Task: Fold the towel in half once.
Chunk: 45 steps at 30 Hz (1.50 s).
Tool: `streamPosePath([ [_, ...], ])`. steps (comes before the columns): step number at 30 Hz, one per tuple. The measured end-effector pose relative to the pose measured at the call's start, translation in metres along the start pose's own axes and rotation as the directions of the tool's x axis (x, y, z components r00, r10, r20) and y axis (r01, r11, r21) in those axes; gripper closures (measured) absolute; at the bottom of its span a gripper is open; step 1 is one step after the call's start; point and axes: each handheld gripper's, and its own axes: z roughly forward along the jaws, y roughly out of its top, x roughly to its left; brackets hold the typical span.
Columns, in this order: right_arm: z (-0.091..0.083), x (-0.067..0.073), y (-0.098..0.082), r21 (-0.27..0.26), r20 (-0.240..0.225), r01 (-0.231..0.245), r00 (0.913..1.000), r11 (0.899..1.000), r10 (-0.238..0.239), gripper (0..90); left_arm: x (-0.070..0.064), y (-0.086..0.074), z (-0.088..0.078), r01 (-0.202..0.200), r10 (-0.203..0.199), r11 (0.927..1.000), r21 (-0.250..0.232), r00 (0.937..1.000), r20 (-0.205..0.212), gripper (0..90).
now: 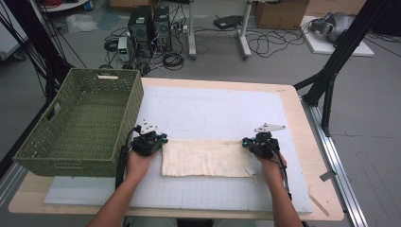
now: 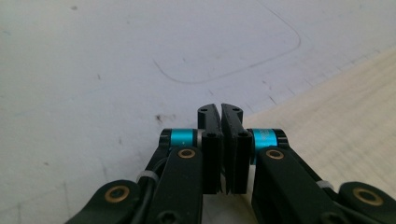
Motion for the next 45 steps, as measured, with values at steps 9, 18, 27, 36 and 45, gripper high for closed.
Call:
streamPosePath([
  [9, 0.012, 0.007, 0.005, -0.009, 0.148, 0.044, 0.9881, 0.999, -0.043, 85.1, 0.002, 0.020, 0.022, -0.045, 0.045, 0.9990, 0.004, 0.9974, -0.057, 86.3],
  [18, 0.004, 0.000, 0.007, -0.063, 0.201, 0.010, 0.9796, 0.998, 0.002, 51.7, 0.006, 0.018, 0.011, 0.038, -0.038, 0.9992, -0.013, 0.9992, -0.009, 51.9],
  [27, -0.035, -0.005, -0.002, -0.119, 0.159, 0.018, 0.9873, 0.993, 0.001, 31.1, -0.002, 0.008, -0.015, 0.034, -0.018, 0.9928, -0.115, 0.9901, 0.139, 32.9],
  [36, -0.064, -0.004, -0.026, -0.152, 0.109, 0.007, 0.9940, 0.988, 0.010, 21.4, -0.009, -0.004, -0.033, 0.028, 0.022, 0.9772, -0.210, 0.9719, 0.234, 16.6],
  [45, -0.078, 0.004, -0.035, -0.181, 0.120, 0.029, 0.9928, 0.983, -0.007, 17.7, -0.014, -0.007, -0.044, 0.028, 0.025, 0.9754, -0.219, 0.9715, 0.236, 17.0],
])
